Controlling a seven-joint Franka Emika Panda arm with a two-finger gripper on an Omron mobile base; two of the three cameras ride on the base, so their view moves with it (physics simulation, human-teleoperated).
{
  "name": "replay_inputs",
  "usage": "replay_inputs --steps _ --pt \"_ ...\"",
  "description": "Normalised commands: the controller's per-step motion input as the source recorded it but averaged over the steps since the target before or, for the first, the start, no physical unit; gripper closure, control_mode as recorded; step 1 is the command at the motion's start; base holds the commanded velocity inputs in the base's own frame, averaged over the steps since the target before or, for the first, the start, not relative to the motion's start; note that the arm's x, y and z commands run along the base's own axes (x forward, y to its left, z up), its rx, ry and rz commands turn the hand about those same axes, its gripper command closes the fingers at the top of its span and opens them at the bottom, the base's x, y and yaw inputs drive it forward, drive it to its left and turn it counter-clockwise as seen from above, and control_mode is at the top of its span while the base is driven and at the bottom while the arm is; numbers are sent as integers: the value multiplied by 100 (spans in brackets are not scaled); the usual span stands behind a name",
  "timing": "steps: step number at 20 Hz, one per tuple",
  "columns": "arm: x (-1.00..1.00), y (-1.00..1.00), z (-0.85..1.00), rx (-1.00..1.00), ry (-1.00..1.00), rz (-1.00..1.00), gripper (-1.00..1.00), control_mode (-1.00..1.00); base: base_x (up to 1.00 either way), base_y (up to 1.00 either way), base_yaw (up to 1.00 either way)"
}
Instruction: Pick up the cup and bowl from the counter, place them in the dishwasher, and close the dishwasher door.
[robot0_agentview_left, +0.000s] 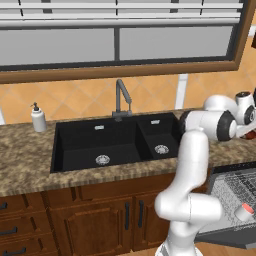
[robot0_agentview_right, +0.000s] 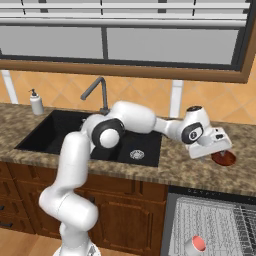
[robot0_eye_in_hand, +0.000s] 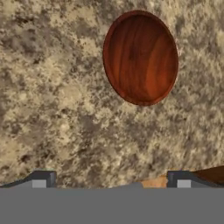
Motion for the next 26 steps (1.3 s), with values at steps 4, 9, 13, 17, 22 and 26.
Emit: replay_inputs --steps 4,9,13,17,22,26 --pt "58 -49 2 7 3 12 -100 -100 0 0 0" --pt "26 -3 -27 0 0 2 -100 -100 0 0 0" --pt "14 30 -24 0 0 0 -100 -100 0 0 0" --pt "0 20 -35 -3 0 0 -100 -100 0 0 0" --pt "12 16 -38 -4 0 0 -100 -100 0 0 0" --pt "26 0 -9 0 0 0 -100 -100 0 0 0"
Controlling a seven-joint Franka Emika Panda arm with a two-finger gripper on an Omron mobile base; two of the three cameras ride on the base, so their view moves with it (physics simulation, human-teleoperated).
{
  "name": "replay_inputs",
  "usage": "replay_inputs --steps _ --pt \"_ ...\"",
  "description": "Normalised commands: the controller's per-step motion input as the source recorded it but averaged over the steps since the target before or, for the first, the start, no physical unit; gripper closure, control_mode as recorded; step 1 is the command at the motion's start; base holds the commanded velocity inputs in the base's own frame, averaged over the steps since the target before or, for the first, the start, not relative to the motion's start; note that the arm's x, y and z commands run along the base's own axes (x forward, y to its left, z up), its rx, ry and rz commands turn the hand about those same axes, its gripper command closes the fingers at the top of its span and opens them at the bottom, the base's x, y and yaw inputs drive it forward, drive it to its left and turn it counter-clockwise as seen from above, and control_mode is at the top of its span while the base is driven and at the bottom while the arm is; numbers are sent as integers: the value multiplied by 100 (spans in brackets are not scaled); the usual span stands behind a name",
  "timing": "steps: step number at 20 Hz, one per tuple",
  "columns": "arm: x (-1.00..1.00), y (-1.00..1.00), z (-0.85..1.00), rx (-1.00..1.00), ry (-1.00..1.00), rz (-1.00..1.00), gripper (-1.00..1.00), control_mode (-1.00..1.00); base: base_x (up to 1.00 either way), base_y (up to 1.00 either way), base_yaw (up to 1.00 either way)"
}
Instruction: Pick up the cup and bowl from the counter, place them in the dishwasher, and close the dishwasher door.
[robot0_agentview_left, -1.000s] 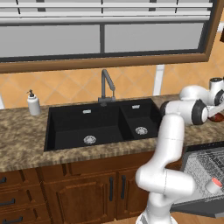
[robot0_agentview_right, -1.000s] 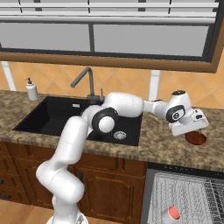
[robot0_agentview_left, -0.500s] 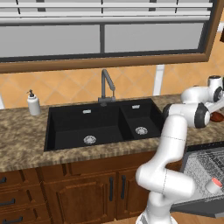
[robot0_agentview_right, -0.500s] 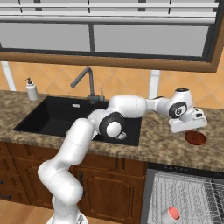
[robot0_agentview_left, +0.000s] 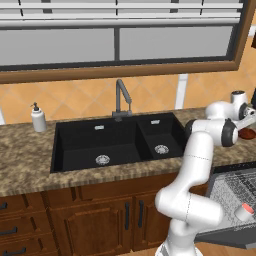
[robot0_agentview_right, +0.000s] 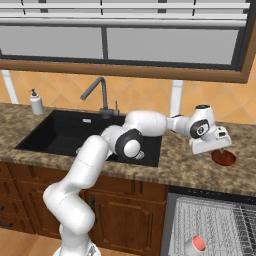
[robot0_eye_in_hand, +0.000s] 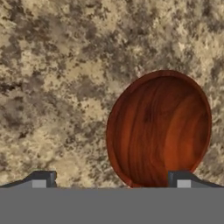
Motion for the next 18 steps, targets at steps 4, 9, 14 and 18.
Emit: replay_inputs --steps 4,9,14,18 --pt "24 0 -10 0 -5 4 -100 -100 0 0 0" --pt "13 0 -14 0 -4 4 -100 -100 0 0 0" --pt "5 -20 -4 0 0 0 -100 -100 0 0 0" --pt "0 -19 -6 0 0 0 -100 -100 0 0 0"
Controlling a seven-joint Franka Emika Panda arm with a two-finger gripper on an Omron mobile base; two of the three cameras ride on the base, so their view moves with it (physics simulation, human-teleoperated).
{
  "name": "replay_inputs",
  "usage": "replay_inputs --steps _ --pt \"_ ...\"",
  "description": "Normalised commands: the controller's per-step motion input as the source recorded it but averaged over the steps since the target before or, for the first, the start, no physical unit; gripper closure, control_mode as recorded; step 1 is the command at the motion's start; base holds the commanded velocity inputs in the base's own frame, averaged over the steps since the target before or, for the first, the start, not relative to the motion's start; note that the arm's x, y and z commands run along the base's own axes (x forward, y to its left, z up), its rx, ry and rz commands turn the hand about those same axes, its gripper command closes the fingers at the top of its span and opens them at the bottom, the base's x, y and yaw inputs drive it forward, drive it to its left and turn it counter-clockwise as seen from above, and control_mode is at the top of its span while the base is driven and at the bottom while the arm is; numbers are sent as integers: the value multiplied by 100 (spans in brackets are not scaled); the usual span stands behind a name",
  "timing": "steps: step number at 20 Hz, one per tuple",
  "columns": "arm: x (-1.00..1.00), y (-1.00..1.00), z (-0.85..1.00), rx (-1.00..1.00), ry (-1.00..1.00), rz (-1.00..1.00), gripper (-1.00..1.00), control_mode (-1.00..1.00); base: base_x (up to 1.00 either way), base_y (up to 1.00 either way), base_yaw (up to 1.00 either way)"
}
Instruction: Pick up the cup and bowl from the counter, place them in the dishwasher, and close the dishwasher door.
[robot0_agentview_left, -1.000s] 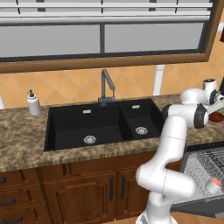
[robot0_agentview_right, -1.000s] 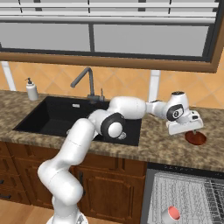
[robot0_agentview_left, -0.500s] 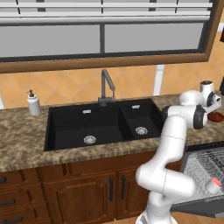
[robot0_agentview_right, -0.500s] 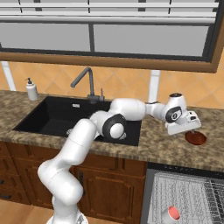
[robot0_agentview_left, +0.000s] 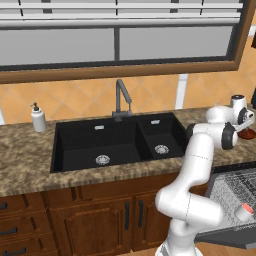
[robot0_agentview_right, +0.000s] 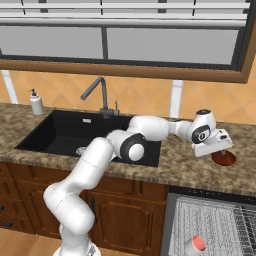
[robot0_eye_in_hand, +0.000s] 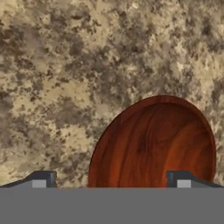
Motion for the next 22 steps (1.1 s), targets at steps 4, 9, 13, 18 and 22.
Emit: replay_inputs --steps 4,9,13,18,22 --pt "0 0 -27 0 1 0 -100 -100 0 0 0" --pt "0 0 -24 1 1 0 -100 -100 0 0 0" --pt "3 0 -10 0 0 0 100 -100 0 0 0" --pt "6 0 -2 0 0 2 100 -100 0 0 0" --pt "-4 6 0 -1 0 0 100 -100 0 0 0"
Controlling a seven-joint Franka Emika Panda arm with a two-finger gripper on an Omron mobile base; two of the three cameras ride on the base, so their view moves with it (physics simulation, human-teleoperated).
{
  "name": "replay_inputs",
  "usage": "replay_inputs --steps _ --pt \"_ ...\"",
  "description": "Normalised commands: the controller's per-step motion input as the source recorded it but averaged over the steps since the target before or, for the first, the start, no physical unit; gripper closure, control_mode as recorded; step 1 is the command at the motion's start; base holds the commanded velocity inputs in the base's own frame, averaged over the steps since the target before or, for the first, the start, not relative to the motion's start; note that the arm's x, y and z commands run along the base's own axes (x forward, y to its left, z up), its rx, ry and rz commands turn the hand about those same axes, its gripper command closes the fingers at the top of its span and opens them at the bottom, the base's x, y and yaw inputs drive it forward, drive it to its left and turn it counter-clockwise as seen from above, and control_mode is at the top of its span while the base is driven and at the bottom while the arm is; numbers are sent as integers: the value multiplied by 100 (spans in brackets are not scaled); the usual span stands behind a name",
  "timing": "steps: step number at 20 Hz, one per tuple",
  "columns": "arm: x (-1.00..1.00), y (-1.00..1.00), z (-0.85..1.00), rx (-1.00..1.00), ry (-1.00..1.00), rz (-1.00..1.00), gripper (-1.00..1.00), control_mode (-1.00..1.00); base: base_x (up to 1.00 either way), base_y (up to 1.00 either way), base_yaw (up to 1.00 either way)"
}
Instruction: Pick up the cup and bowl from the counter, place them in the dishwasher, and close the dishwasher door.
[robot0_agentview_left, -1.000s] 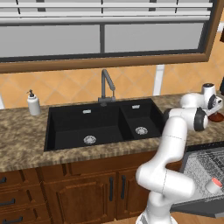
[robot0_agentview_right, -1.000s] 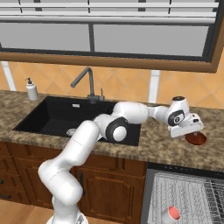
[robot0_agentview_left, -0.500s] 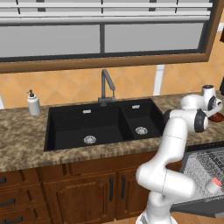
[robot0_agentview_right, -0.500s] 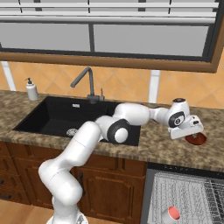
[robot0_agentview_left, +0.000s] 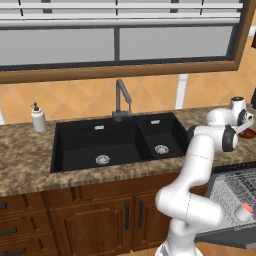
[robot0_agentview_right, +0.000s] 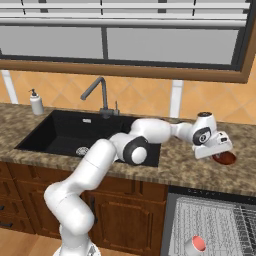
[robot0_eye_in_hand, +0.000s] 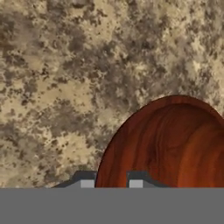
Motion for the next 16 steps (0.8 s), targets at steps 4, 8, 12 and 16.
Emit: replay_inputs --steps 4,8,12,16 --pt "-65 34 41 -4 -1 -1 100 -100 0 0 0" --pt "-98 49 69 0 -1 -4 100 -100 0 0 0" --pt "-100 41 44 2 -18 -9 100 -100 0 0 0" --pt "-100 5 18 6 -30 -11 100 -100 0 0 0"
